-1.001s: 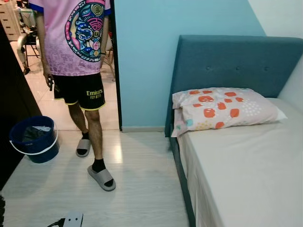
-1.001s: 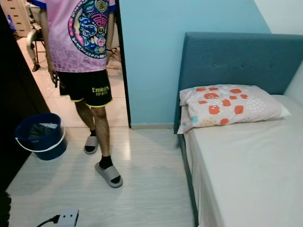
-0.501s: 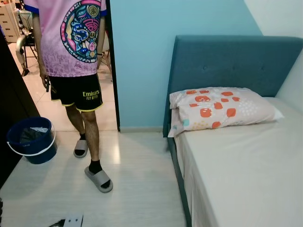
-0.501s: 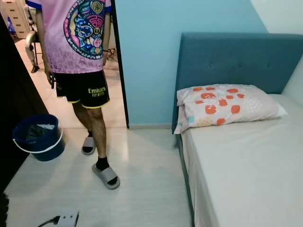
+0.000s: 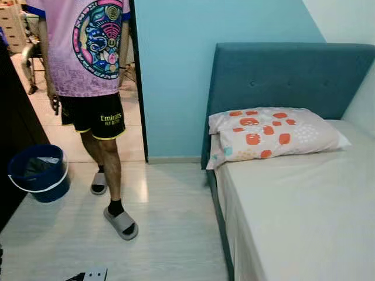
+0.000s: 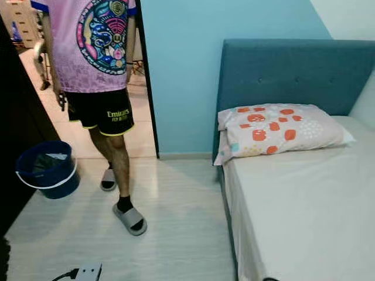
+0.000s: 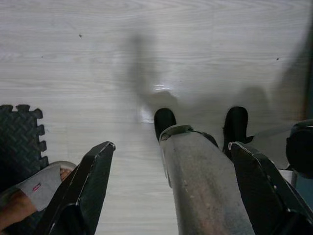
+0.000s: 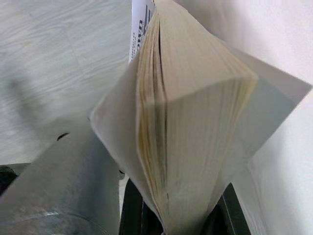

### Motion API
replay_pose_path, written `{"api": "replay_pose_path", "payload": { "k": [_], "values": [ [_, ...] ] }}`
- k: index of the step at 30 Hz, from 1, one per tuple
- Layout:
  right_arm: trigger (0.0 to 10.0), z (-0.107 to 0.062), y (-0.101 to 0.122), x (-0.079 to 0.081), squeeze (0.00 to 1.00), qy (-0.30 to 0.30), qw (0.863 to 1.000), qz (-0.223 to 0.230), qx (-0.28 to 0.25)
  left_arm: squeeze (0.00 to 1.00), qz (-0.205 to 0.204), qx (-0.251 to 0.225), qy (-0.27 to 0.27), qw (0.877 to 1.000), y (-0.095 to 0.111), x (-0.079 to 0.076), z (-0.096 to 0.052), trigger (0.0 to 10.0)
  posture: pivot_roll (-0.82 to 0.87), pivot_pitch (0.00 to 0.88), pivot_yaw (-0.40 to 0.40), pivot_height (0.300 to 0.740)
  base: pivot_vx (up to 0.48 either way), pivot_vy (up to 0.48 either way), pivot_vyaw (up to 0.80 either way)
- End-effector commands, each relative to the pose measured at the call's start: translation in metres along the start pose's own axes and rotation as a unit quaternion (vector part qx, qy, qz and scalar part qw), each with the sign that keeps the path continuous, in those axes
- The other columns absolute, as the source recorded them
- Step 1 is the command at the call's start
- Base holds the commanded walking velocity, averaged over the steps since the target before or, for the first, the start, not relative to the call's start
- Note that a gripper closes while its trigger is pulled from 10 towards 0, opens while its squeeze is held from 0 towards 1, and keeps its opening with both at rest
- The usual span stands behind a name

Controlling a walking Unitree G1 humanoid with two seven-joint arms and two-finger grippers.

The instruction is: Clean up the room

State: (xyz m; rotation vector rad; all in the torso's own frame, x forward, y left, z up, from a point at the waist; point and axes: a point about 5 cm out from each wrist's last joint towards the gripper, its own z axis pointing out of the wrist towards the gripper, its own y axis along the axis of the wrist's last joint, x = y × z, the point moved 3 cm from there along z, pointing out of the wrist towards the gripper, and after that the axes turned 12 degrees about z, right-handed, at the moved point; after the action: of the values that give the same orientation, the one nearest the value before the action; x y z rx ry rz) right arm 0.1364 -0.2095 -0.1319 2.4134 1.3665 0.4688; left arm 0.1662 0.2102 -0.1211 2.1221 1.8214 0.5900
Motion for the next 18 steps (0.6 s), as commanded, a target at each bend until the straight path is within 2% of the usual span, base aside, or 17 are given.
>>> {"api": "replay_pose_path", "payload": {
  "k": [1,9,11,12,13,18],
  "values": [
    [10.0,0.001,0.004,0.005,0.00,0.001,1.000,-0.003,-0.001,0.00,0.003,0.006,-0.001,1.000,-0.003,-0.001,0.000,10.0,-0.01,0.000,-0.046,0.740,0.000,0.000,0.00],
    [10.0,0.004,0.014,0.029,0.00,0.010,1.000,-0.009,-0.005,0.00,0.008,0.003,-0.003,1.000,-0.001,-0.001,0.000,10.0,-0.01,0.000,-0.046,0.740,0.000,0.000,0.00],
    [10.0,0.003,0.011,0.018,0.00,0.005,1.000,-0.009,-0.003,0.00,0.009,0.003,-0.003,1.000,-0.001,-0.002,0.000,10.0,-0.01,0.000,-0.046,0.740,0.000,0.000,0.00],
    [10.0,0.003,0.011,0.018,0.00,0.005,1.000,-0.009,-0.003,0.00,0.009,0.003,-0.003,1.000,-0.001,-0.002,0.000,10.0,-0.01,0.000,-0.046,0.740,0.000,0.000,0.00],
    [10.0,0.002,0.008,0.009,0.00,0.001,1.000,-0.009,-0.001,0.00,0.008,0.003,-0.004,1.000,0.000,-0.002,0.000,10.0,-0.01,0.000,-0.047,0.740,0.000,0.000,0.00],
    [10.0,0.002,0.007,0.005,0.00,0.000,1.000,-0.008,0.000,0.00,0.007,0.003,-0.005,1.000,0.000,-0.003,0.000,10.0,-0.01,0.000,-0.047,0.740,0.000,0.000,0.00]
  ]
}}
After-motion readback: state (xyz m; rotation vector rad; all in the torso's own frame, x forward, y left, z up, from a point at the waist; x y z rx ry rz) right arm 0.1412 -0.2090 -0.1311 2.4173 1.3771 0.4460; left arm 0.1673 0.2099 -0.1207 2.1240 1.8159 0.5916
